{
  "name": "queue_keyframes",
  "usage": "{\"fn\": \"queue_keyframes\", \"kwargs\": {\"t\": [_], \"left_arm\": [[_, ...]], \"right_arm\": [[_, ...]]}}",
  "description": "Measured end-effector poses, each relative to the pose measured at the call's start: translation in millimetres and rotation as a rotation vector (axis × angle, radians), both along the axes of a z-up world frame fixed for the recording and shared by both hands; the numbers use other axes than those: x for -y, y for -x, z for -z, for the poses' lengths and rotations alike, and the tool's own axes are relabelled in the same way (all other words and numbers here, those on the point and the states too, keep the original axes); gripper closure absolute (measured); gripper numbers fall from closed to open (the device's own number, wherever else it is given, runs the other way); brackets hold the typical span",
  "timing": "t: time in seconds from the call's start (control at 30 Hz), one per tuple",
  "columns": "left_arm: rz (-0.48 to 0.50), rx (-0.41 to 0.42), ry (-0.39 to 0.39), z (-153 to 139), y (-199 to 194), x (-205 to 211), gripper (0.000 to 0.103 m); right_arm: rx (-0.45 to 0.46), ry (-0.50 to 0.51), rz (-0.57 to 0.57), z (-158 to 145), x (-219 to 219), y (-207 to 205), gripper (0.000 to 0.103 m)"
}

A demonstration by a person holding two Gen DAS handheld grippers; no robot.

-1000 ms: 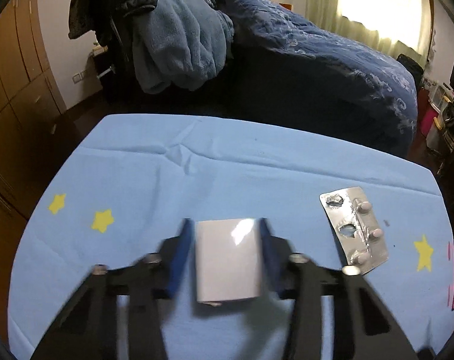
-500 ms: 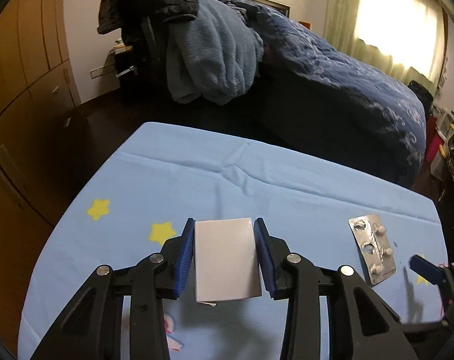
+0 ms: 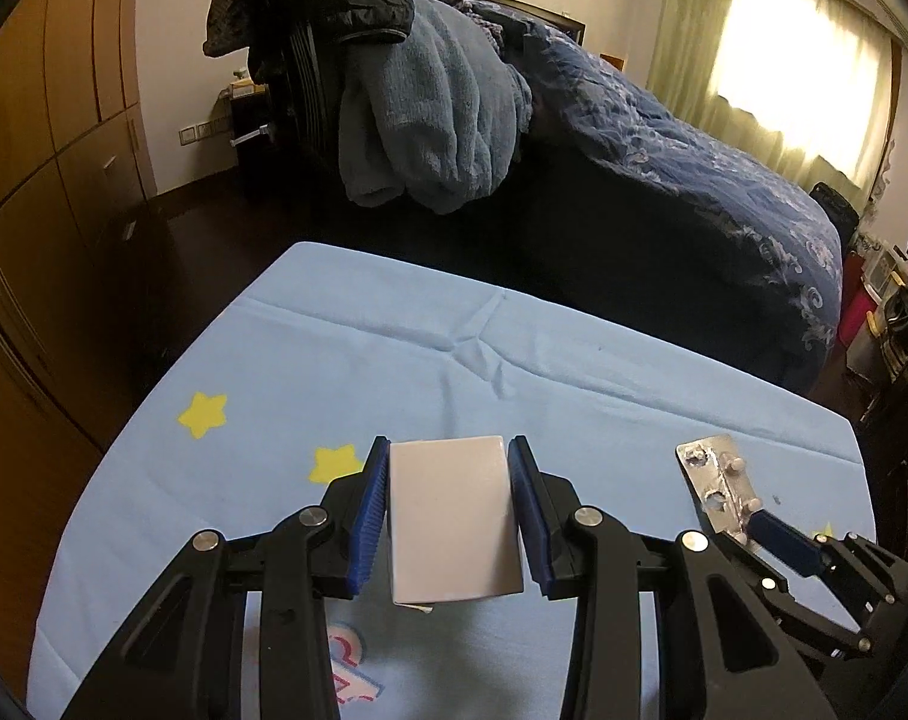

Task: Collect trash
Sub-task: 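Grasp the white box with left tool while right tool grasps pill blister, then carry box and blister to the wastebasket and open both tools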

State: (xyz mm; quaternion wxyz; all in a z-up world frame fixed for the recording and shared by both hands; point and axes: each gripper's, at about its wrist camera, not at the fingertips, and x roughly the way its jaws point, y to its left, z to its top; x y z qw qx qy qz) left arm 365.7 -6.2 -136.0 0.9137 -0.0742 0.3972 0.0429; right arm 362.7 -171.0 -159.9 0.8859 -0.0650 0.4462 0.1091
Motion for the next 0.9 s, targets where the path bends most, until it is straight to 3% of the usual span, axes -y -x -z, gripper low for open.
{"fn": "queue_keyframes", "kwargs": {"t": [0.3,0.37,0.7,0.9], "left_arm": [[0.004,-0.002,0.009,0.2,2.9,-1.1,0.063],[0.006,0.000,0.008,-0.4,3.9,0.1,0.063],[0.031,0.009,0.007,-3.4,8.1,9.5,0.063],[0.044,0.016,0.002,-6.0,9.1,16.1,0.063]], "right_arm": [[-0.004,-0.043,0.012,-5.6,17.1,13.7,0.073],[-0.003,-0.061,0.022,-7.7,26.2,18.4,0.079],[0.020,-0.143,0.046,-29.5,57.4,47.9,0.079],[0.044,-0.143,0.031,-41.3,63.7,70.2,0.079]]}}
